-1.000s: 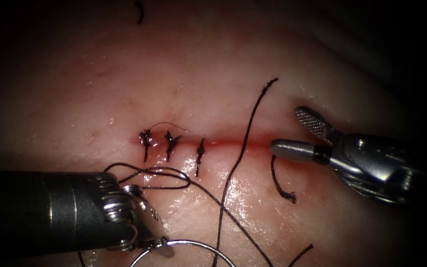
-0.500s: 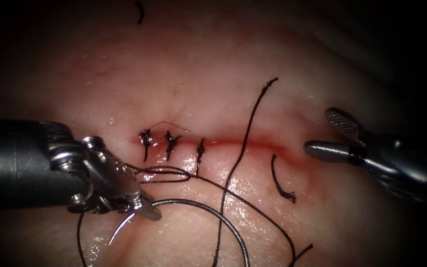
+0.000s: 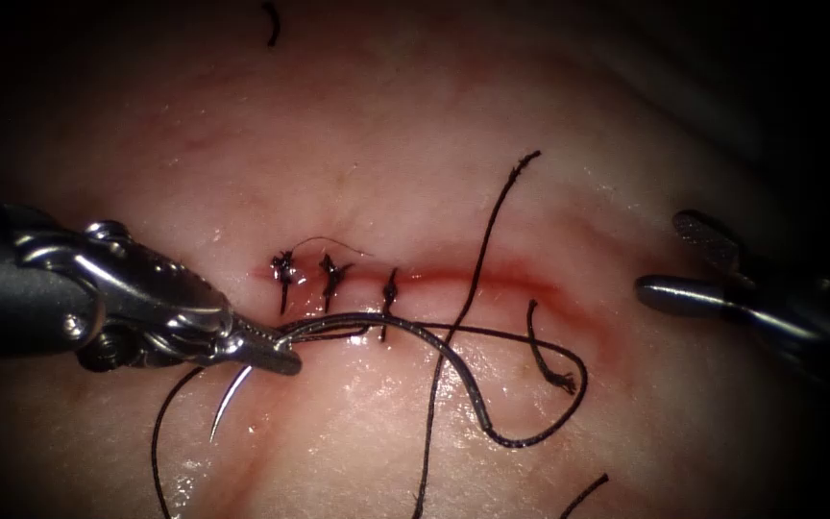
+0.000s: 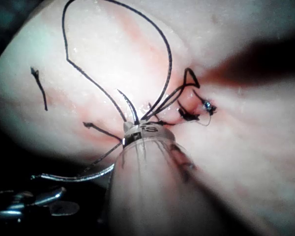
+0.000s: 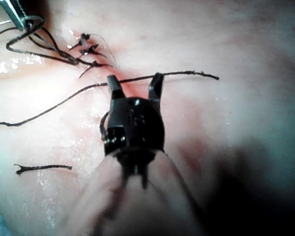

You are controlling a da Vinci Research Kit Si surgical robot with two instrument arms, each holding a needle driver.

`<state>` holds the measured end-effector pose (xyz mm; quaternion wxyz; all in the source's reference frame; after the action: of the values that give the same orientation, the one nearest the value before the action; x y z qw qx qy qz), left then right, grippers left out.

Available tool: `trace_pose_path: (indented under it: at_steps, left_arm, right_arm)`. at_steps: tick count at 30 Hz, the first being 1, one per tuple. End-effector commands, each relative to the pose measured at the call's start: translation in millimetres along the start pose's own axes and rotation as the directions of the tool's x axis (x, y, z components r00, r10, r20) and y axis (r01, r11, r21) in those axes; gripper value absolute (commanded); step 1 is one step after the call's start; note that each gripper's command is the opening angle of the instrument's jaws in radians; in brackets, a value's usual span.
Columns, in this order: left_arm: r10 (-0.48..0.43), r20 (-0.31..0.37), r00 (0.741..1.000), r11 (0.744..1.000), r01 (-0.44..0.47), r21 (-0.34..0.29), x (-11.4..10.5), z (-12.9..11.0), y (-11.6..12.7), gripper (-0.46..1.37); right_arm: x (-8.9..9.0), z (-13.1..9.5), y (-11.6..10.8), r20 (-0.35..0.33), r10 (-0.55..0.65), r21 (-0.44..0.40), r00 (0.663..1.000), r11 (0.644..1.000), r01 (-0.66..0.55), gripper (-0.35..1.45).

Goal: Wound Closure
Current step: Hand the needle from the left to the right hand

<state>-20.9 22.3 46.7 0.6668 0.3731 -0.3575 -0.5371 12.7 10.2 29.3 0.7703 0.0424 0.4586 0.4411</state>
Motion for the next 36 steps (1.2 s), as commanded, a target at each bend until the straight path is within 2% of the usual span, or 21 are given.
trace_pose_path:
  at_steps: [1,5,8,10,13,15,16,18,19,25,30,32,35,36]
  left_arm:
    - [-0.029,0.027,0.999,0.999,0.029,0.026,0.0,-0.1,0.2,-0.35]
    - [-0.111,0.084,0.990,0.991,0.104,0.082,-0.4,-0.2,0.9,-0.35]
    - [-0.191,0.134,0.972,0.975,0.172,0.142,-0.7,0.0,1.1,-0.35]
    - [-0.231,0.156,0.960,0.961,0.200,0.188,-0.7,0.1,1.1,-0.35]
    - [-0.301,0.186,0.935,0.928,0.243,0.283,-0.9,0.4,1.0,-0.35]
    - [-0.324,0.183,0.928,0.915,0.258,0.310,-1.0,0.5,1.0,-0.35]
    - [-0.356,0.173,0.918,0.899,0.286,0.332,-1.1,0.7,0.9,-0.35]
    - [-0.378,0.168,0.910,0.886,0.304,0.350,-1.2,1.0,0.8,-0.35]
    - [-0.405,0.160,0.900,0.871,0.327,0.366,-1.2,1.3,0.6,-0.35]
    - [-0.471,0.145,0.870,0.820,0.371,0.436,-1.4,2.5,-0.2,-0.35]
    - [-0.536,0.121,0.836,0.747,0.401,0.531,-1.6,3.6,-0.7,-0.35]
    - [-0.564,0.101,0.820,0.708,0.417,0.569,-1.7,4.1,-1.0,-0.35]
    - [-0.592,0.084,0.802,0.669,0.430,0.606,-1.5,4.6,-1.3,-0.35]
    - [-0.596,0.081,0.799,0.664,0.433,0.609,-1.4,4.7,-1.4,-0.35]
  right_arm:
    - [-0.2,0.1,-0.1,-0.001,-0.002,0.003,1.000,1.000,0.002,0.75]
    - [-0.9,-0.1,-0.8,-0.008,-0.006,0.005,1.000,1.000,0.006,0.77]
    - [-1.7,0.0,-1.7,-0.019,-0.011,0.007,1.000,1.000,0.011,0.85]
    - [-2.1,0.1,-2.2,-0.023,-0.013,0.006,1.000,1.000,0.014,0.95]
    - [-2.5,0.5,-3.1,-0.028,-0.021,0.003,0.999,1.000,0.021,1.04]
    - [-2.5,0.7,-3.5,-0.033,-0.021,0.016,0.999,1.000,0.021,1.05]
    - [-2.4,0.8,-3.7,-0.035,-0.020,0.021,0.999,1.000,0.021,1.05]
    - [-2.3,0.9,-4.1,-0.038,-0.020,0.033,0.999,0.999,0.021,1.05]
    - [-2.2,0.9,-4.4,-0.040,-0.013,0.042,0.999,0.999,0.015,1.04]
    - [-1.6,1.6,-5.7,-0.056,0.026,0.131,0.998,0.991,-0.019,0.95]
    - [-0.9,2.4,-6.8,-0.067,0.093,0.193,0.993,0.978,-0.078,0.94]
    - [-0.2,2.7,-7.3,-0.095,0.146,0.217,0.985,0.968,-0.122,0.92]
    - [0.9,3.1,-7.5,-0.115,0.214,0.250,0.970,0.951,-0.180,0.93]
    - [1.1,3.2,-7.5,-0.117,0.217,0.255,0.969,0.950,-0.181,0.90]
